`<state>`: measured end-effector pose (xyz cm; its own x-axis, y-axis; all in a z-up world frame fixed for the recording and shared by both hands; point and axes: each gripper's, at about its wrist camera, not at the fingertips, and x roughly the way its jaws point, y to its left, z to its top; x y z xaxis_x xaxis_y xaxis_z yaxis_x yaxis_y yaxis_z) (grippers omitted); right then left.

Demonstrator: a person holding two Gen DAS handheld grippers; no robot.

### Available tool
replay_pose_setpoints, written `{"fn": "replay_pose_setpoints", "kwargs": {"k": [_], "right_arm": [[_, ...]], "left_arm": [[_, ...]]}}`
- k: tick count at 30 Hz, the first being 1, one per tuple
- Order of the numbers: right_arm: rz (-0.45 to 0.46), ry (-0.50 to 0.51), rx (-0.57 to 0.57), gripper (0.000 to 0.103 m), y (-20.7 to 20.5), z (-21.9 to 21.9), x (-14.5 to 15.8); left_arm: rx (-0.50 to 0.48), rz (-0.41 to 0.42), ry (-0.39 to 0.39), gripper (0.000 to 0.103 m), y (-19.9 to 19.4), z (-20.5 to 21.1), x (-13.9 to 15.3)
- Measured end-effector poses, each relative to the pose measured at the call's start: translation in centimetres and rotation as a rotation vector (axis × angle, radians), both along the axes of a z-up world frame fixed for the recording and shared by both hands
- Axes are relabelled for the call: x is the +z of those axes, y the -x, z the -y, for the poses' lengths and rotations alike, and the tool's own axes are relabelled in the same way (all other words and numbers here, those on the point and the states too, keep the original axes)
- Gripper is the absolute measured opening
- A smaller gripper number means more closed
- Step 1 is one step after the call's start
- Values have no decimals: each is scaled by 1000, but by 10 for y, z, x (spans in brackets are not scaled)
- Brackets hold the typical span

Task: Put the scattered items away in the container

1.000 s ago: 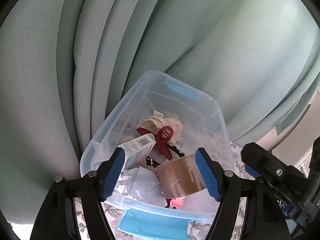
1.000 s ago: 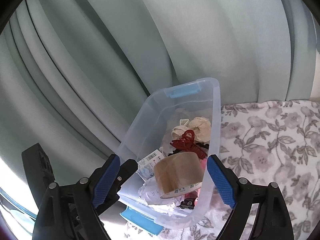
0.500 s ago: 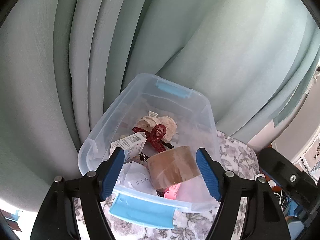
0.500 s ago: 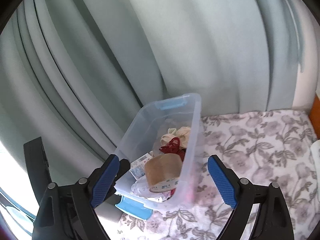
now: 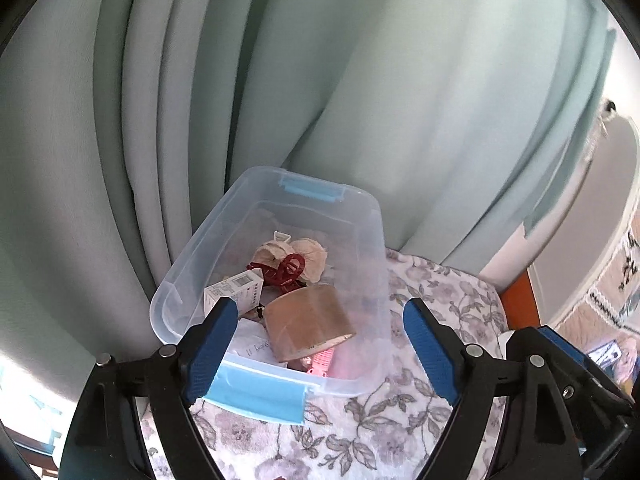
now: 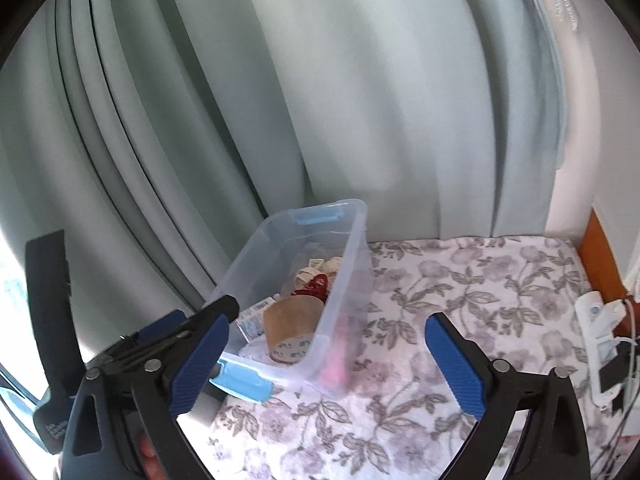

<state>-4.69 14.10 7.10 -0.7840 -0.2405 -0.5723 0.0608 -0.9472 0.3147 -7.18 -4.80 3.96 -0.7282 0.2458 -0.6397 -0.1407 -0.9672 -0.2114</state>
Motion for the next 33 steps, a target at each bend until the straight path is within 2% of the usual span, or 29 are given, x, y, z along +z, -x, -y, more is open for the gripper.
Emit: {"fn": "replay_pose_setpoints", "kwargs": {"k": [7, 14, 21, 25, 33], "right_arm": [[23, -31, -24, 103, -10, -12, -3], [13, -17, -40, 103, -24, -25, -4], [34, -23, -57, 103, -34, -36, -12], [50, -20, -77, 103, -40, -43, -17], [102, -33, -101, 103, -42, -47, -28]], "left_arm": [[-29, 3, 73, 86, -13, -16, 8], [-77, 5, 97, 86, -25, -30, 12], [-123, 20, 122, 87, -33, -44, 7], [-145, 30, 146, 92, -38, -53, 2], [-162, 70, 187, 92, -41, -63, -11]]}}
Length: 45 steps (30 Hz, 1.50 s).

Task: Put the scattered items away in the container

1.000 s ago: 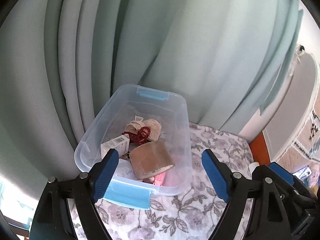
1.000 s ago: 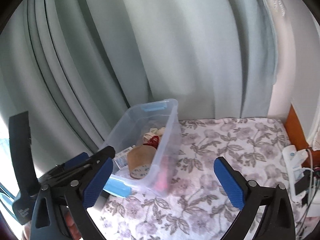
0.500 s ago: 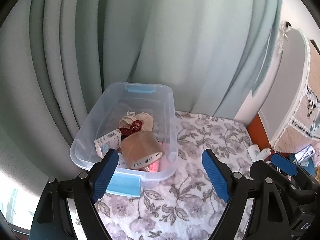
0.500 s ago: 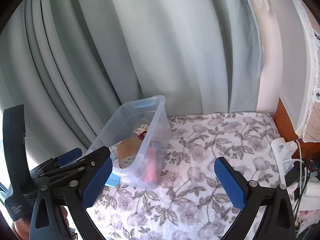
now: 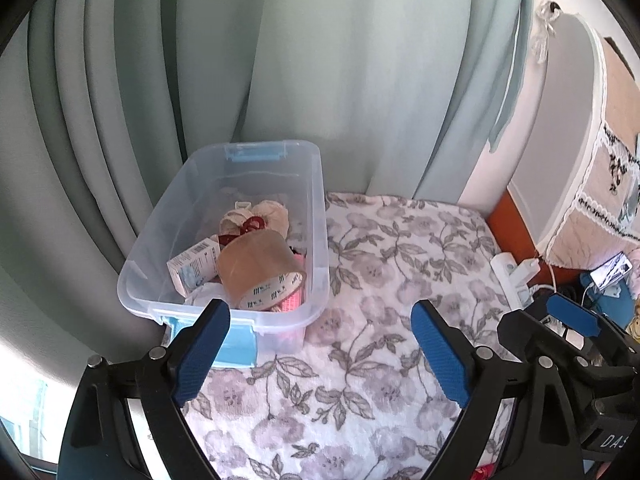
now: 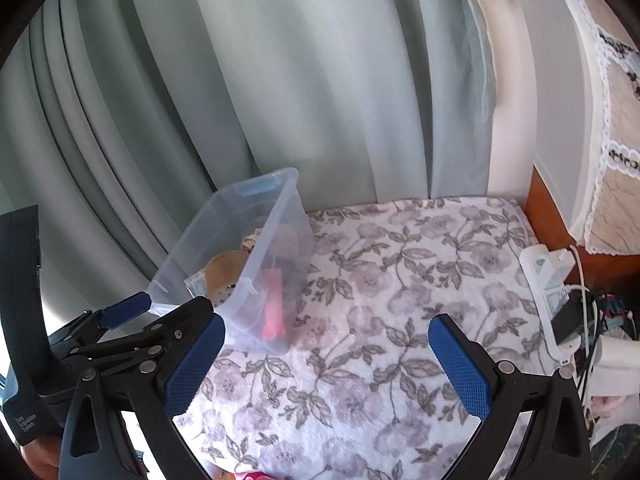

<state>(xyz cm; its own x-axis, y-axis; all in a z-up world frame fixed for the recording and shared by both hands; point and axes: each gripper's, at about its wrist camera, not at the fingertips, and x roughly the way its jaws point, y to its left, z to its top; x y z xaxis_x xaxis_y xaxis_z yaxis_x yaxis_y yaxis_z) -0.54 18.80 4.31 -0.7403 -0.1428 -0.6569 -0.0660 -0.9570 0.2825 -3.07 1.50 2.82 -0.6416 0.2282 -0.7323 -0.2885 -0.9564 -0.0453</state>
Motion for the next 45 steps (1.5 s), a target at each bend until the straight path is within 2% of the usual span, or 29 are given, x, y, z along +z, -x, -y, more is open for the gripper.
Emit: {"fn": "replay_pose_setpoints", "kwargs": {"k": [10, 17, 29, 45], "right_arm": [[92, -12, -9, 103, 2, 3, -24], [138, -21, -16, 103, 2, 5, -33], [147, -24, -20, 103, 3, 5, -35], [93, -50, -50, 103, -3, 4, -18]], "left_arm": [[-7, 74, 68, 92, 3, -2, -27], [-1, 111, 83, 92, 4, -1, -40], [-4, 110, 76, 92, 5, 2, -41], [-22, 65, 56, 92, 3, -4, -27]]}}
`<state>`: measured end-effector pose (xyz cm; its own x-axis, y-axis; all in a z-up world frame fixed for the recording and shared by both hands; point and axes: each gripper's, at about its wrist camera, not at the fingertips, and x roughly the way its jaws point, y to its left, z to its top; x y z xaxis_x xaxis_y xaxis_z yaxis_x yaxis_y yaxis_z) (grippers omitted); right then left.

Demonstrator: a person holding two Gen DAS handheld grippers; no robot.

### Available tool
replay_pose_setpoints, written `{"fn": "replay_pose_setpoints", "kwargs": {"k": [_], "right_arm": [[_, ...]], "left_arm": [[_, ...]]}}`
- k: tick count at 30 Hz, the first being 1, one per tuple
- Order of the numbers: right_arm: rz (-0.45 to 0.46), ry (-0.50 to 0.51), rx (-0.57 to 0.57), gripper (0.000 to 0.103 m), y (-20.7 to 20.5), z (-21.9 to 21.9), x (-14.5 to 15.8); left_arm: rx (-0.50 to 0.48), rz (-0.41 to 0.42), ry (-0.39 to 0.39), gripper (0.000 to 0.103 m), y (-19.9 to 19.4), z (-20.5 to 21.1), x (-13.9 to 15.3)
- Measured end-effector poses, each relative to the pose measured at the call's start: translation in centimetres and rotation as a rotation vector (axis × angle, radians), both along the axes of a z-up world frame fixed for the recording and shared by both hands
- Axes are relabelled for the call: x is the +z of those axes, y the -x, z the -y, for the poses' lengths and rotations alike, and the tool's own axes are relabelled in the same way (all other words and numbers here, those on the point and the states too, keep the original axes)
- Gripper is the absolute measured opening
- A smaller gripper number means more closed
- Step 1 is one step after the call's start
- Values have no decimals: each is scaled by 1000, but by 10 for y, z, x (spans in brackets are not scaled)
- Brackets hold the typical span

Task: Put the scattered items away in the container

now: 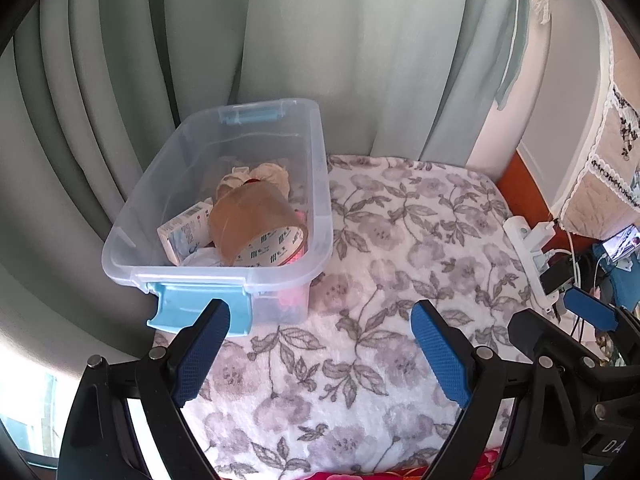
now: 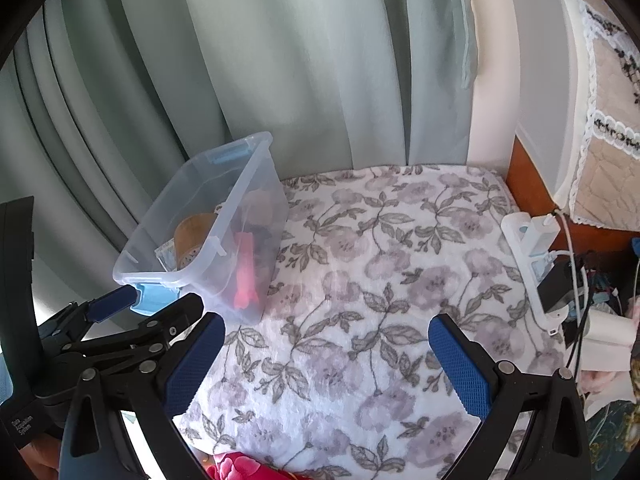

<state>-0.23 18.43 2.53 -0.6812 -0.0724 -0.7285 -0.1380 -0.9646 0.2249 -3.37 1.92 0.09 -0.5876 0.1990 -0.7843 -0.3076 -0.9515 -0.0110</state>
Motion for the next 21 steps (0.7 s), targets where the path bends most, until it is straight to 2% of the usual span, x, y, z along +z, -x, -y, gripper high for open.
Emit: {"fn": "replay_pose_setpoints", "kwargs": {"k": [21], "right_arm": [[-40, 18, -15, 103, -9, -4, 15]], "left_arm": [[-12, -58, -25, 92, -10, -2, 17]]}}
